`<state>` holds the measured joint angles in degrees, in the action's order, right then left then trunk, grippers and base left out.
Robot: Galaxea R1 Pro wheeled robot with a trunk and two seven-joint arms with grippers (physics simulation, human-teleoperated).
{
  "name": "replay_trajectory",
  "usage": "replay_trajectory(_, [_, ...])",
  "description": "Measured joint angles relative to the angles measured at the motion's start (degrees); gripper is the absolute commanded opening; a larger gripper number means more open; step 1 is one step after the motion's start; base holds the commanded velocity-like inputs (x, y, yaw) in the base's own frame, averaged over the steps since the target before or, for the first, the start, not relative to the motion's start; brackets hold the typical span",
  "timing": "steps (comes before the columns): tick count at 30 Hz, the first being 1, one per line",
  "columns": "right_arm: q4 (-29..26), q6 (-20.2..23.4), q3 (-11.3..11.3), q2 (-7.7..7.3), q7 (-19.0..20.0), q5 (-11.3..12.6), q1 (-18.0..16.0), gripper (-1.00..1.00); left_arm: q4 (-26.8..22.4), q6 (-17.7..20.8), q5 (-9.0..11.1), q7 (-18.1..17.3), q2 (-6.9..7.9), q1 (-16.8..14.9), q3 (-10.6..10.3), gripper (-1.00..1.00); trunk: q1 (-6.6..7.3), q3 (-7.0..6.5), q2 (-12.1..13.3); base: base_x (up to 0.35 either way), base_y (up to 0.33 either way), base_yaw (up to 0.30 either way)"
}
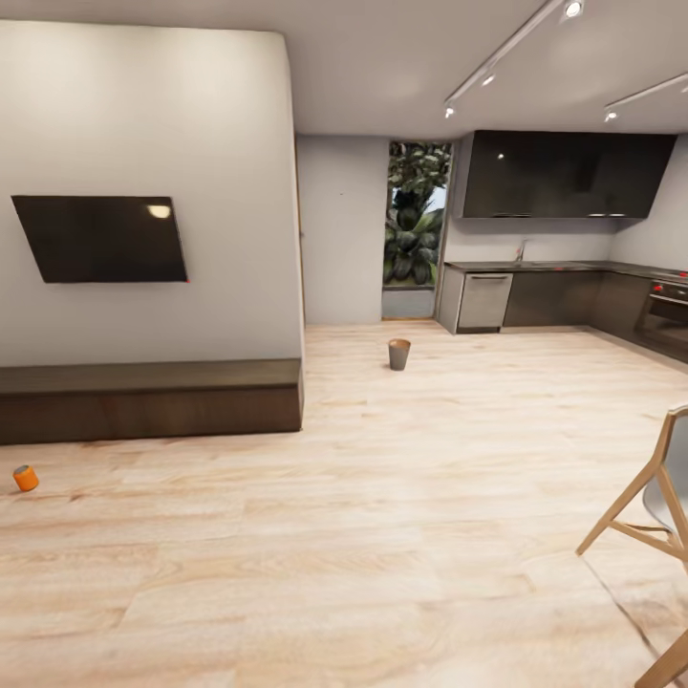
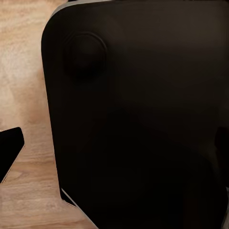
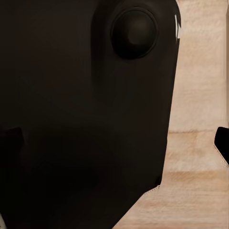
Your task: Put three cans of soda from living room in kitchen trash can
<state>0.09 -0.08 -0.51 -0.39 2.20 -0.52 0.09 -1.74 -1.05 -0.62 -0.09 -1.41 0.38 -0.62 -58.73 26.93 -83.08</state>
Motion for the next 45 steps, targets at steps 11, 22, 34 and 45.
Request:
replay_trajectory(11, [0.0,0.1,0.0,0.04,0.0,0.0,0.0,1.0,0.0,0.0,0.0,0.0,0.0,0.0,0.0,1.0,0.0,0.0,0.0,0.347,0.0,-0.197])
replay_trajectory(22, [0.0,0.0,0.0,0.04,0.0,0.0,0.0,1.0,0.0,0.0,0.0,0.0,0.0,0.0,0.0,1.0,0.0,0.09,0.0,0.348,0.0,-0.105])
replay_trajectory(34, [0.0,0.1,0.0,0.04,0.0,0.0,0.0,1.0,0.0,0.0,0.0,0.0,0.0,0.0,0.0,1.0,0.0,0.17,0.0,0.348,0.0,-0.091])
replay_trajectory(45, [0.0,0.1,0.0,0.04,0.0,0.0,0.0,1.0,0.0,0.0,0.0,0.0,0.0,0.0,0.0,1.0,0.0,0.55,0.0,0.348,0.0,-0.26])
